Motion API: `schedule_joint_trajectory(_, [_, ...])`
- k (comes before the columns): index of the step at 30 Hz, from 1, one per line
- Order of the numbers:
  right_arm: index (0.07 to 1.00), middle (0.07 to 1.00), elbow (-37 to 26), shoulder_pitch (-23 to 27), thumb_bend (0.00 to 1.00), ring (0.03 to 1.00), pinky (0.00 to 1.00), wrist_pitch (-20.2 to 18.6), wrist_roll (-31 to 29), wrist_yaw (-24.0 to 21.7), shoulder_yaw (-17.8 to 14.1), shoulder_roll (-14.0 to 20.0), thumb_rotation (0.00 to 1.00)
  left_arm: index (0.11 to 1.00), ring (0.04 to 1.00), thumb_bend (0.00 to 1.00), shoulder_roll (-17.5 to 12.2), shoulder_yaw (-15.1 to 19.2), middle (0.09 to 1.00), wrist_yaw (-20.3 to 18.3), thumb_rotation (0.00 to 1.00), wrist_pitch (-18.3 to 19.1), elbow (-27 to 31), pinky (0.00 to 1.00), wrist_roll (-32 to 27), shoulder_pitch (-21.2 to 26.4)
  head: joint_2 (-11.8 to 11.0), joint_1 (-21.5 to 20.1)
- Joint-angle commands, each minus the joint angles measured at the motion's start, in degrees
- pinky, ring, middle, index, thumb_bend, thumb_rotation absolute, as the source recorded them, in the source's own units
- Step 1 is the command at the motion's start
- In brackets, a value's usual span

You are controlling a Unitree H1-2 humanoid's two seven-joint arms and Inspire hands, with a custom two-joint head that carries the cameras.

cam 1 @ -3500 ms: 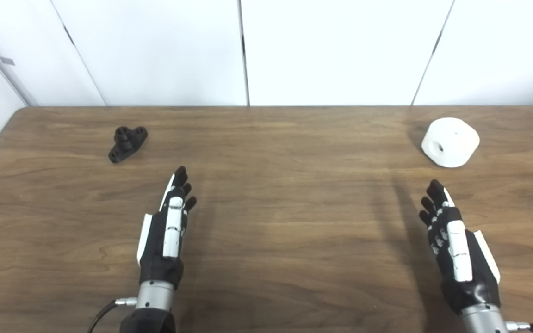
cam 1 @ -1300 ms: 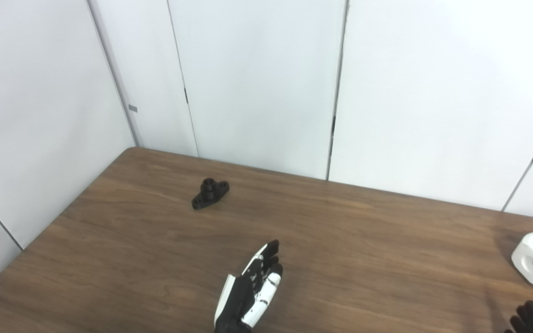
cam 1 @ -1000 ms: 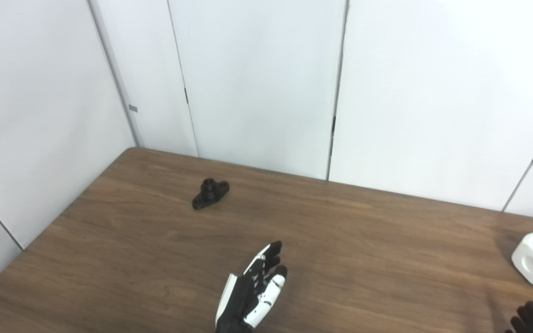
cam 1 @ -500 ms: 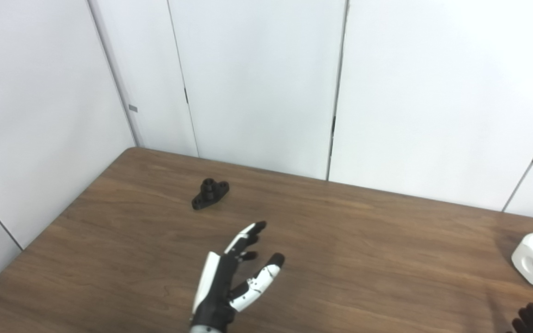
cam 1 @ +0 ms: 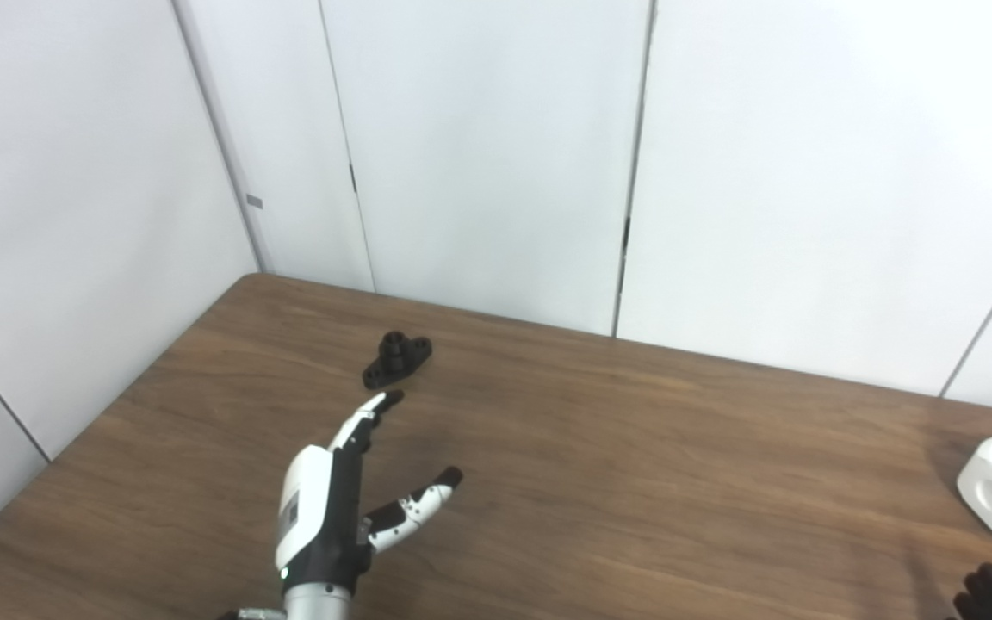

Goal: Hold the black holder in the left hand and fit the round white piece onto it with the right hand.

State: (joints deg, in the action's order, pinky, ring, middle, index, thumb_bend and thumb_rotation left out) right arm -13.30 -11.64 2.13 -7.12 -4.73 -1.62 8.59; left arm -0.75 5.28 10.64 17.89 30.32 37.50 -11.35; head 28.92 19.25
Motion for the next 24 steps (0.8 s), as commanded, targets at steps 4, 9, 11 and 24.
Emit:
schedule_joint_trajectory(4, [1.0,1.0,-1.3,0.3,0.44,1.0,1.0,0.7,0.8,0.4,0.1,-1.0,1.0,0.835,0.865,0.77,-2.6,1.2,0.879,-0.2,0.31,2.0,-0.3,0.76,6.0,2.3,0.0,-0.2])
schedule_joint_trajectory(9, [1.0,1.0,-1.2,0.3,0.42,1.0,1.0,0.9,1.0,0.4,0.3,-1.2,1.0,0.83,0.852,0.79,-4.7,2.2,0.864,0.3,0.37,2.2,-2.7,0.73,7.8,5.0,0.1,-0.4])
schedule_joint_trajectory(11, [1.0,1.0,-1.3,0.2,0.43,1.0,1.0,1.0,0.9,0.4,0.3,-1.3,1.0,0.832,0.853,0.79,-5.6,2.5,0.863,0.5,0.38,2.5,-3.7,0.74,8.2,6.3,0.2,-0.6])
schedule_joint_trajectory(24, [1.0,1.0,-2.0,-0.6,0.48,1.0,1.0,0.4,1.7,1.0,0.8,-1.7,1.0,0.812,0.891,0.77,-11.4,2.7,0.865,0.7,0.39,4.0,-12.5,0.79,10.1,14.7,0.7,-1.4])
